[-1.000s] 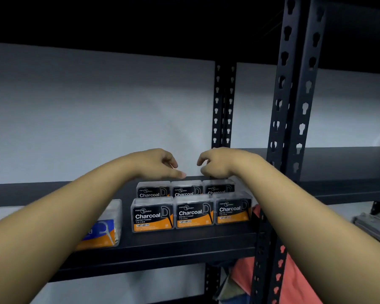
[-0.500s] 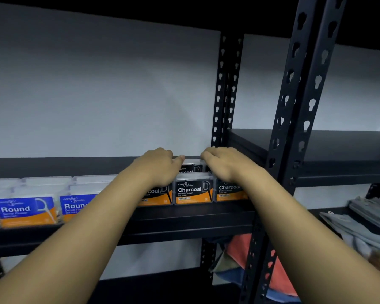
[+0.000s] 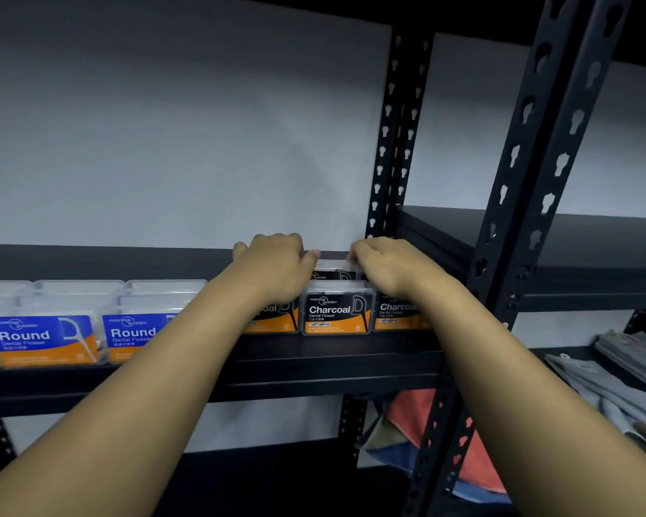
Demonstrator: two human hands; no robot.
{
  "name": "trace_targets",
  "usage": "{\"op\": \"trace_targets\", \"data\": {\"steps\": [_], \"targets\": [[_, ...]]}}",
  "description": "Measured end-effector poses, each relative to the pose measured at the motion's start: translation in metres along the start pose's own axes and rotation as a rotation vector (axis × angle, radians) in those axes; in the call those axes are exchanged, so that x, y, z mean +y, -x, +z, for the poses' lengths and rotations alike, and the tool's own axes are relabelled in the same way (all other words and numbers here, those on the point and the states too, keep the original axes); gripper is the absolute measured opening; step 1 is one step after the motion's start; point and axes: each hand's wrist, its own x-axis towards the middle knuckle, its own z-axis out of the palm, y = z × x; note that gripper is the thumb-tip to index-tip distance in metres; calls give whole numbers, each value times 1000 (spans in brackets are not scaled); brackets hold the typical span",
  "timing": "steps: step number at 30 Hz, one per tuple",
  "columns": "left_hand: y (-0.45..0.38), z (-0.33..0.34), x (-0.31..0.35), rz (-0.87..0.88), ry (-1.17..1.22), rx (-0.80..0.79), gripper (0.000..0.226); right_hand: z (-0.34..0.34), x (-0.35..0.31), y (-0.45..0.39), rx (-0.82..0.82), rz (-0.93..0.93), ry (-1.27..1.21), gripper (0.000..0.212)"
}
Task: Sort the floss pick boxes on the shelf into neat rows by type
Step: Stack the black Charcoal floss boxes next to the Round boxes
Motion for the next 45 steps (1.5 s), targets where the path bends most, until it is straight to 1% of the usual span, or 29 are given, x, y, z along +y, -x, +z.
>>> {"op": "trace_targets", "data": {"steps": [5,8,12,14,16,18,19,21,22,24,27,32,35,38,40,42,45], "targets": [[0,2,-1,34,78,-10,38,1,-1,-1,2,24,15,58],[1,3,-2,56,83,-4,43,1,-2,-2,-26,37,25,65],[4,2,1,46,-9,26,46,-7,-4,0,-50,52,-17,74],[4,-1,2,39,-47,28,49,-7,-4,4,-50,17,-3,79],[3,-8,-3,18,-5,41,54,-4,-2,10,-45,-42,28,79],[1,-15,-15,-21,48,55,53,0,1,15,-55,-86,39,80],[-1,-18,-21,-46,39,41,52,1,2,17,-55,-101,41,79],[-4,-20,-27,-100,6,-42,54,4,4,18,-30,-122,56,78],[-4,-20,-28,-113,-4,-85,56,5,4,17,-17,-133,72,78],[-6,-17,-29,-113,-25,-123,56,5,4,17,-7,-160,105,77],[-6,-16,-31,-121,-62,-106,54,4,3,20,10,-192,101,73],[-1,-19,-30,-120,-128,-70,56,9,2,17,65,-181,157,70],[4,-16,-28,-94,-98,-42,62,11,3,15,65,-162,173,68],[11,-5,-21,-36,-26,-32,71,11,4,13,54,-141,164,64],[15,1,-15,3,-23,-14,76,12,4,12,53,-135,168,61],[18,4,-10,32,-57,2,72,12,5,11,60,-138,181,57],[21,2,-3,88,-59,-6,58,11,4,11,55,-143,199,48]]}}
